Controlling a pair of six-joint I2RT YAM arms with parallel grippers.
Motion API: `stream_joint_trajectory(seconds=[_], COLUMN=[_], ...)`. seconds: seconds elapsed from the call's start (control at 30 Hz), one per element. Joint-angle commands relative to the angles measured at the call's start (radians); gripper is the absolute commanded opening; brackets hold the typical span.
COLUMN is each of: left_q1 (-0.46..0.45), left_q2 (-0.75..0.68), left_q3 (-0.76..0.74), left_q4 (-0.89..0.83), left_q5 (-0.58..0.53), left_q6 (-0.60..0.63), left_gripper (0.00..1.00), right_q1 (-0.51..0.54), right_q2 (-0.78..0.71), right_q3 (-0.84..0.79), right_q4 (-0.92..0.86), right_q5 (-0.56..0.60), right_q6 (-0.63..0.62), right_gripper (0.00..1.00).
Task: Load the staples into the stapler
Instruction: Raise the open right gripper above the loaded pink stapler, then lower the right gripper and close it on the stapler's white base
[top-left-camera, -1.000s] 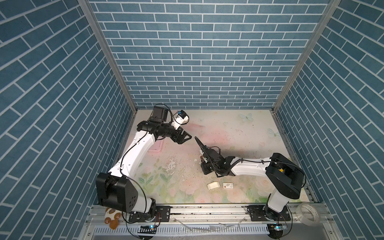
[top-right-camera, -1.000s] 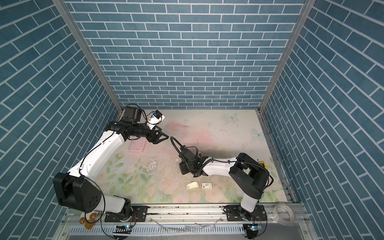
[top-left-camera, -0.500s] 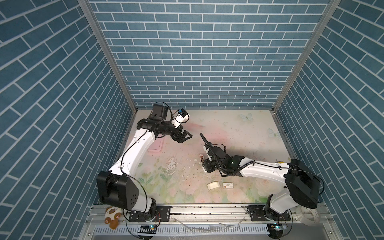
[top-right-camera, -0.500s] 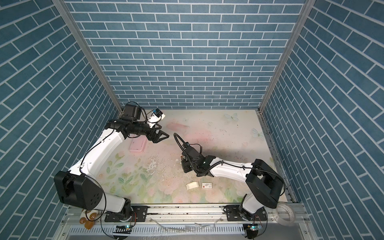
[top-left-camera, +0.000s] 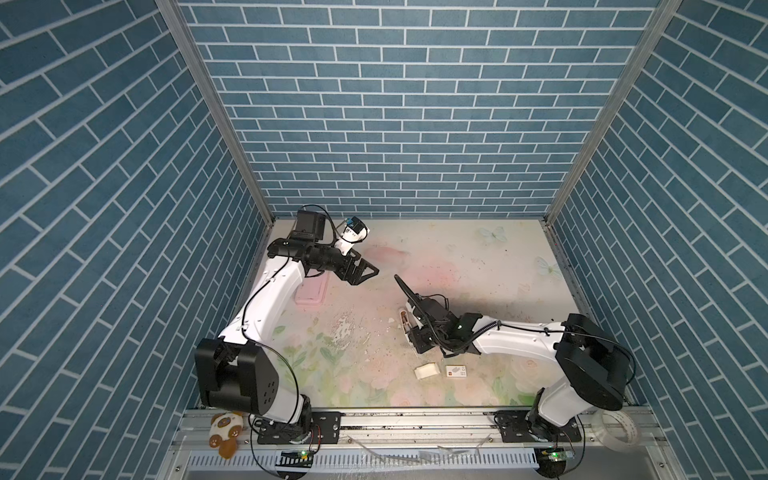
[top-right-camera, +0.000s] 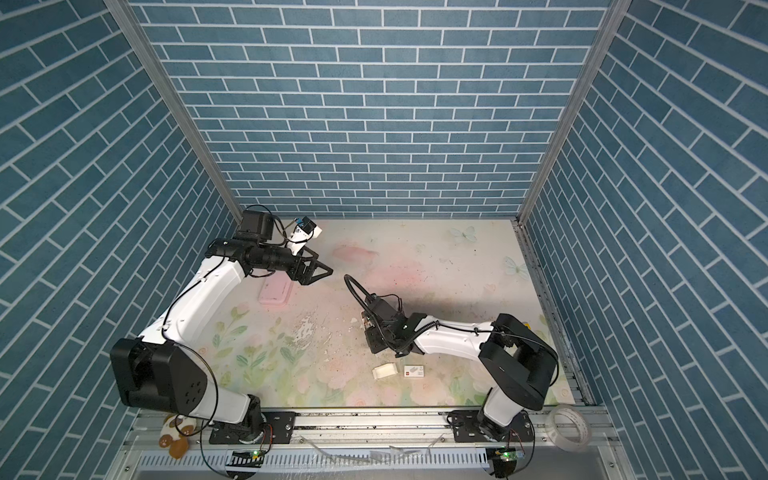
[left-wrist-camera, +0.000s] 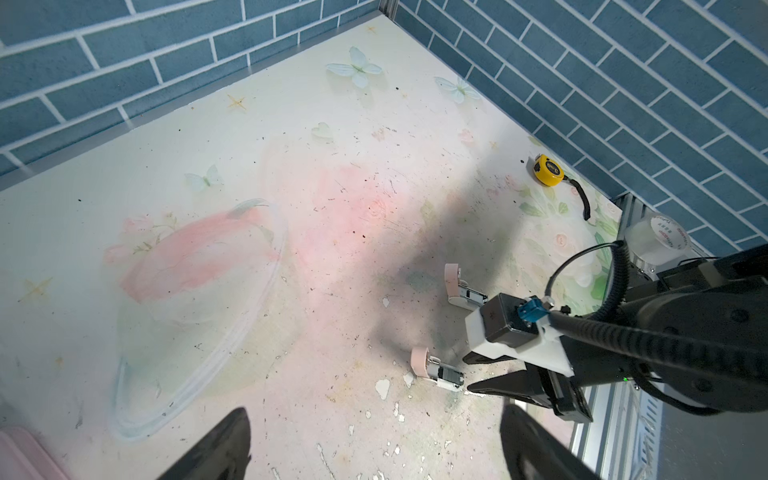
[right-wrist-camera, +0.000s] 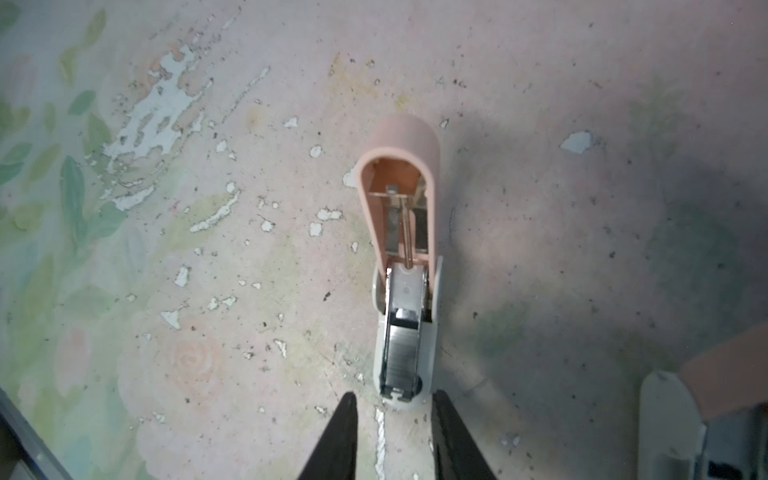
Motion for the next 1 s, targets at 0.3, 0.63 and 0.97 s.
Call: stream_joint_trajectory(seconds=[0.3, 0.63, 0.97], left_q1=[0.016, 0.016, 0.026], left_q2=[-0.033, -0.032, -0.055], left_q3=[-0.009, -0.005, -0.004], left_q4=[-0.039, -0.043, -0.072], left_q5=[0.011, 0.009, -0.002], left_q6=[0.016, 0.02, 0.037], left_gripper=[0.95, 0.95, 0.95], right_q1=[-0.001, -0.002, -0.004], right_q2=[0.075, 0.119, 0.163], right_q3=[0.059, 0.09, 0.133], right_q4=[-0.013, -0.019, -0.037], right_q5=[0.042, 0.024, 0.025], right_q6=[-0.064, -0.093, -0.166], right_gripper=[0.32, 0.32, 0.29])
